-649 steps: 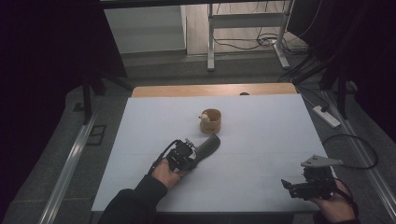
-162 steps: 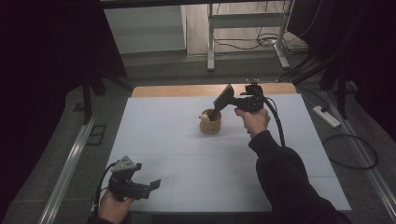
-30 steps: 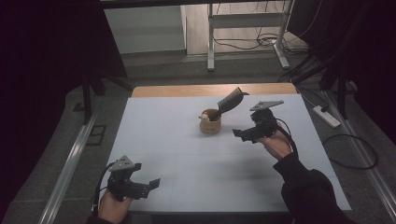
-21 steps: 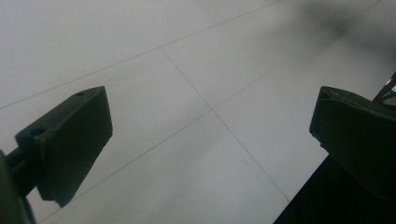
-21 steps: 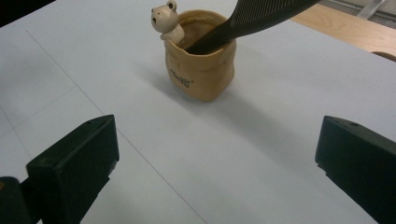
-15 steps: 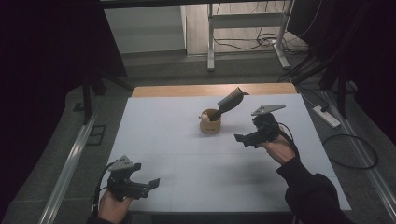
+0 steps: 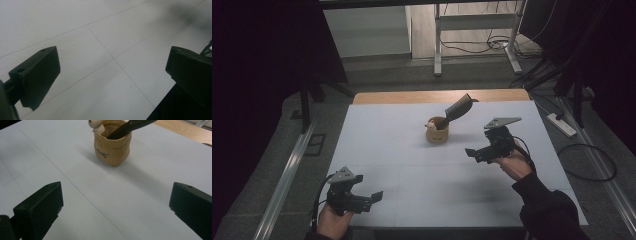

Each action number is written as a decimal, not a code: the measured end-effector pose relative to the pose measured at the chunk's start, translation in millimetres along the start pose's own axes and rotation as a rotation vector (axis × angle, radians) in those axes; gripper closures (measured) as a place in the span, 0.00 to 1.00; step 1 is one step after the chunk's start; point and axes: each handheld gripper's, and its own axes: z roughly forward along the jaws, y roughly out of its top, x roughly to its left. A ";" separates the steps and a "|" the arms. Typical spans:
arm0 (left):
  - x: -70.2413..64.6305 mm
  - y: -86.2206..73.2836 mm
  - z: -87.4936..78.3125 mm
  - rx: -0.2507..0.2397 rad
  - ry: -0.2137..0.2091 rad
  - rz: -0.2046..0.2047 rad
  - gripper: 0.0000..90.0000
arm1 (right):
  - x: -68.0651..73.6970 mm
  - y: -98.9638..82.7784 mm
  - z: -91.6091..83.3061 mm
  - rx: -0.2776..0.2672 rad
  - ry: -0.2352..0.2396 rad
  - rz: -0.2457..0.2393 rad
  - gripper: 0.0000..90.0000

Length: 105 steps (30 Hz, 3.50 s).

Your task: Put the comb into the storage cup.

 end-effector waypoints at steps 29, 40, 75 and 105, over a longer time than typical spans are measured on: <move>0.0 -1.3 -1.1 -0.002 0.008 -0.011 0.01 | 6.1 -30.2 -28.7 -0.004 0.005 -0.012 0.00; 0.0 -1.3 -1.2 -0.003 0.008 -0.010 0.01 | 3.4 -45.6 -43.5 -0.005 0.008 0.005 0.00; 0.3 -1.1 -1.5 -0.007 0.011 -0.016 0.01 | -6.6 -99.0 -92.8 0.010 -0.085 0.087 0.00; 0.1 -1.3 -2.1 -0.015 0.017 -0.020 0.01 | -2.5 -131.4 -118.2 0.078 -0.204 0.132 0.00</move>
